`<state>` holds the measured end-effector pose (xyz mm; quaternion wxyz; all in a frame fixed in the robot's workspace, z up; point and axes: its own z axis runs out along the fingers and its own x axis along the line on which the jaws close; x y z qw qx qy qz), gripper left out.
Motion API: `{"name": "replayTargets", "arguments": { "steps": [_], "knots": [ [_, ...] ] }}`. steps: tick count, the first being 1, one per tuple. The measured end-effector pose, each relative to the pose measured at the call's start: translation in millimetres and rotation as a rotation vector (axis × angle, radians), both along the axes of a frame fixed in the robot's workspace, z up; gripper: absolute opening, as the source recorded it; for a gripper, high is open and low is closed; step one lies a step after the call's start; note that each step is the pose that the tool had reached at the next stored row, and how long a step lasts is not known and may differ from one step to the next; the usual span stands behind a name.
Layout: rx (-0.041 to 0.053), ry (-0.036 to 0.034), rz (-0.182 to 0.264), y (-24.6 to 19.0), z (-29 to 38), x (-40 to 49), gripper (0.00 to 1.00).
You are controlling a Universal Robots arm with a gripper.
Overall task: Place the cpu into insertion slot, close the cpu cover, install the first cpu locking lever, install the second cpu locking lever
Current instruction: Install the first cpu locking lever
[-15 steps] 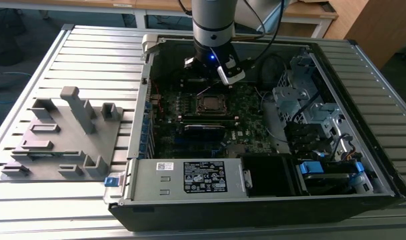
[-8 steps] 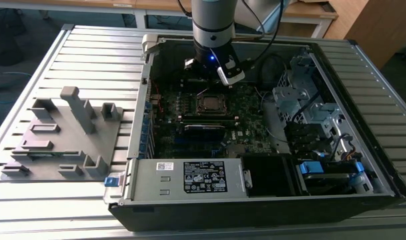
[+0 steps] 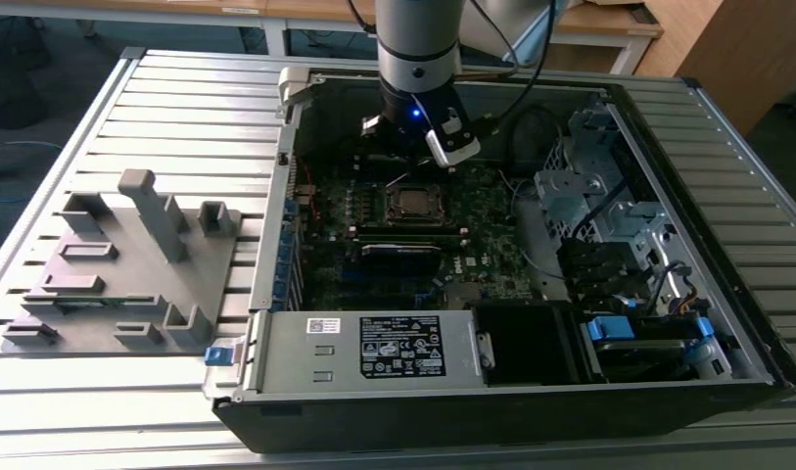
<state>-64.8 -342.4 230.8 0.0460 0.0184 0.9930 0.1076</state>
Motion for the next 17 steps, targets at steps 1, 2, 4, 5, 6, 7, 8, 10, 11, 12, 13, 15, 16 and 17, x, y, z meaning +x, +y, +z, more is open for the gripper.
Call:
{"name": "replayTargets", "arguments": {
  "steps": [1, 2, 4, 5, 6, 7, 8, 10, 11, 12, 13, 15, 16, 17],
  "knots": [
    [-0.001, 0.0, 0.0, 0.0, 0.0, 0.0, 0.1],
    [-0.0011, 0.0, 0.0, 0.0, 0.0, 0.0, 0.1],
    [-0.0015, 0.0, 0.0, 0.0, 0.0, 0.0, 0.1],
    [-0.0015, 0.0, 0.0, 0.0, 0.0, 0.0, 0.1],
    [-0.0014, 0.0, 0.0, 0.0, 0.0, 0.0, 0.1],
    [-0.0015, 0.0, 0.0, 0.0, 0.0, 0.0, 0.1],
    [-0.0015, 0.0, 0.0, 0.0, 0.0, 0.0, 0.1],
    [-0.0015, 0.0, 0.0, 0.0, 0.0, 0.0, 0.1],
    [-0.0015, 0.0, 0.0, 0.0, 0.0, 0.0, 0.1],
    [-0.0017, 0.0, 0.0, 0.0, 0.0, 0.0, 0.1],
    [-0.0022, -0.0004, 0.0, 0.0, 0.0, 0.0, 0.1],
    [-0.0045, -0.0013, 0.0, 0.5, 0.0, 0.0, 0.1],
    [-0.0068, -0.002, 0.0, 1.9, 0.0, 0.0, 0.1],
    [-0.0073, -0.0027, 0.0, 3.6, -0.1, 0.0, 0.1]
  ]
}}
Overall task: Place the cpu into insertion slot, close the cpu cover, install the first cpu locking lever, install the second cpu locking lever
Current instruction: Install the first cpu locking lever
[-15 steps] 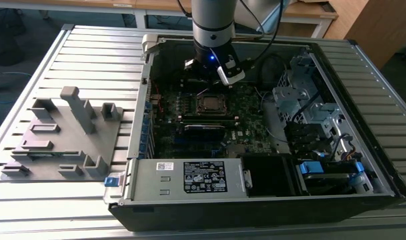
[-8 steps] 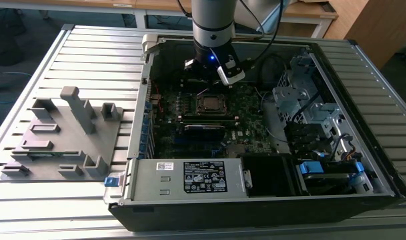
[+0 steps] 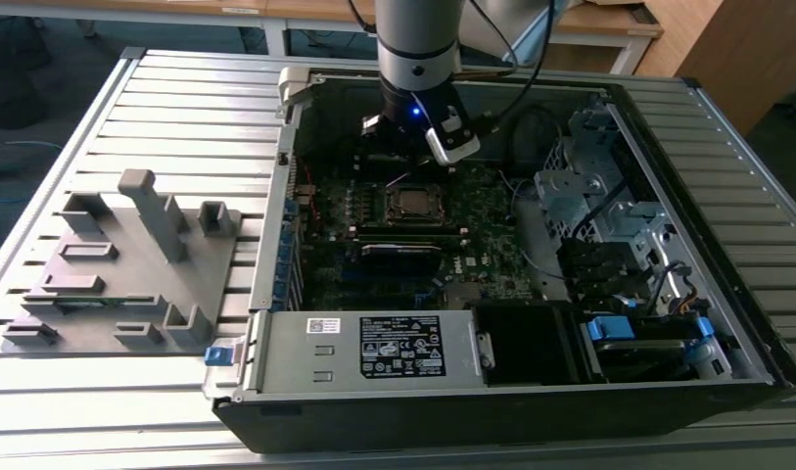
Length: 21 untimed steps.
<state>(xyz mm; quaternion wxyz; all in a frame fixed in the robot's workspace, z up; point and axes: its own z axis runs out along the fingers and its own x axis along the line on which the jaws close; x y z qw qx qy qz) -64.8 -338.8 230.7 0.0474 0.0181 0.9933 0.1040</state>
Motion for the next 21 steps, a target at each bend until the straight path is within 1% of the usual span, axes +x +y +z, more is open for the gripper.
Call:
{"name": "replayTargets", "arguments": {
  "steps": [3, 7, 8, 10, 11, 21],
  "knots": [
    [-0.0007, -0.0015, 0.0, 4.2, -0.3, 0.0, 0.1],
    [-0.0007, -0.0039, 0.0, 5.6, -0.8, 0.0, 0.1],
    [-0.0005, -0.0077, 0.0, 5.8, -1.4, 0.0, 0.1],
    [-0.0005, -0.0222, 0.0, 5.9, -2.5, 0.0, 0.1],
    [-0.0004, -0.0274, 0.0, 5.9, -3.1, 0.0, 0.1],
    [-0.0004, -0.028, 0.0, 5.9, -4.4, -0.1, 0.1]
  ]
}}
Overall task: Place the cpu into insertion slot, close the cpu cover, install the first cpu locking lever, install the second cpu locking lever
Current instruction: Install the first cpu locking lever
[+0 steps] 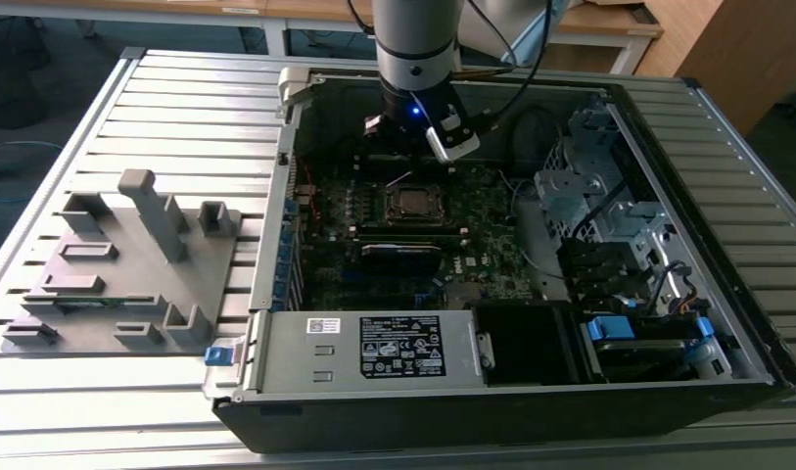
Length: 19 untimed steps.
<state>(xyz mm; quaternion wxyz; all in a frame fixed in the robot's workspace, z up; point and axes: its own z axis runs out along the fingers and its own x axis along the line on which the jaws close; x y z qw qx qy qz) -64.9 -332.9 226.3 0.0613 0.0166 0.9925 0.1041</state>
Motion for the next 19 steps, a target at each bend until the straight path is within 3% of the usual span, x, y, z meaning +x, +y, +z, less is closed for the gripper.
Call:
{"name": "replayTargets", "arguments": {
  "steps": [6, 11, 19],
  "knots": [
    [0.0002, -0.0002, 0.0, 0.0, -2.3, -0.1, 0.1],
    [0.0, -0.0067, 0.0, 0.0, -10.0, -1.0, 0.1],
    [0.0, -0.0073, -0.004, 1.7, -11.2, -1.5, 0.1]
  ]
}}
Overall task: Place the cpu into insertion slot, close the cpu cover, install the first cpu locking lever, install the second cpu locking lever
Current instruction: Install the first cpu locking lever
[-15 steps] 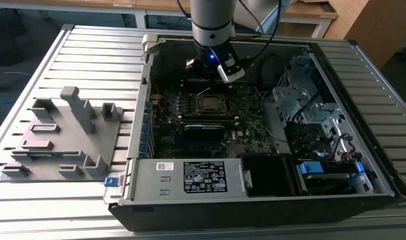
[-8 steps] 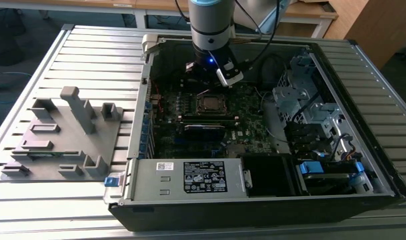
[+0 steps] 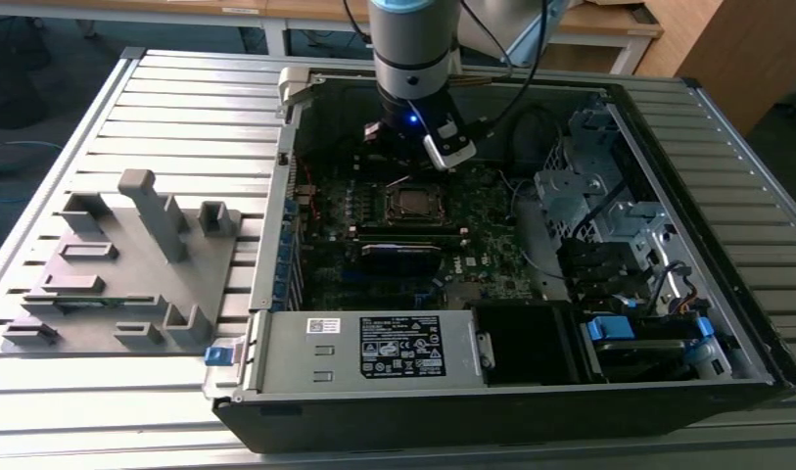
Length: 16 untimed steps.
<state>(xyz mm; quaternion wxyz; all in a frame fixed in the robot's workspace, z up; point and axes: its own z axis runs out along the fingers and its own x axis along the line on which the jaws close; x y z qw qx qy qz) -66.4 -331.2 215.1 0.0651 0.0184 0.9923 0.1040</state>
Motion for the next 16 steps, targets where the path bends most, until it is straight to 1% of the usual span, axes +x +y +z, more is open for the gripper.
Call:
{"name": "replayTargets", "arguments": {
  "steps": [3, 5, 6, 7, 12, 13, 16],
  "knots": [
    [0.0, -0.0003, -0.006, 5.0, -1.2, -0.8, 0.1],
    [0.0, -0.0017, -0.007, 6.9, -2.0, -1.0, 0.1],
    [-0.0005, -0.0046, -0.007, 7.0, -2.3, -1.1, 0.1],
    [-0.0011, -0.0092, -0.008, 7.0, -2.5, -1.1, 0.1],
    [-0.0063, -0.0349, -0.008, 7.0, -5.6, -1.0, 0.1],
    [-0.0066, -0.0371, -0.008, 7.0, -6.0, -1.0, 0.1],
    [-0.0067, -0.0374, -0.008, 7.0, -6.0, -1.0, 0.1]
  ]
}}
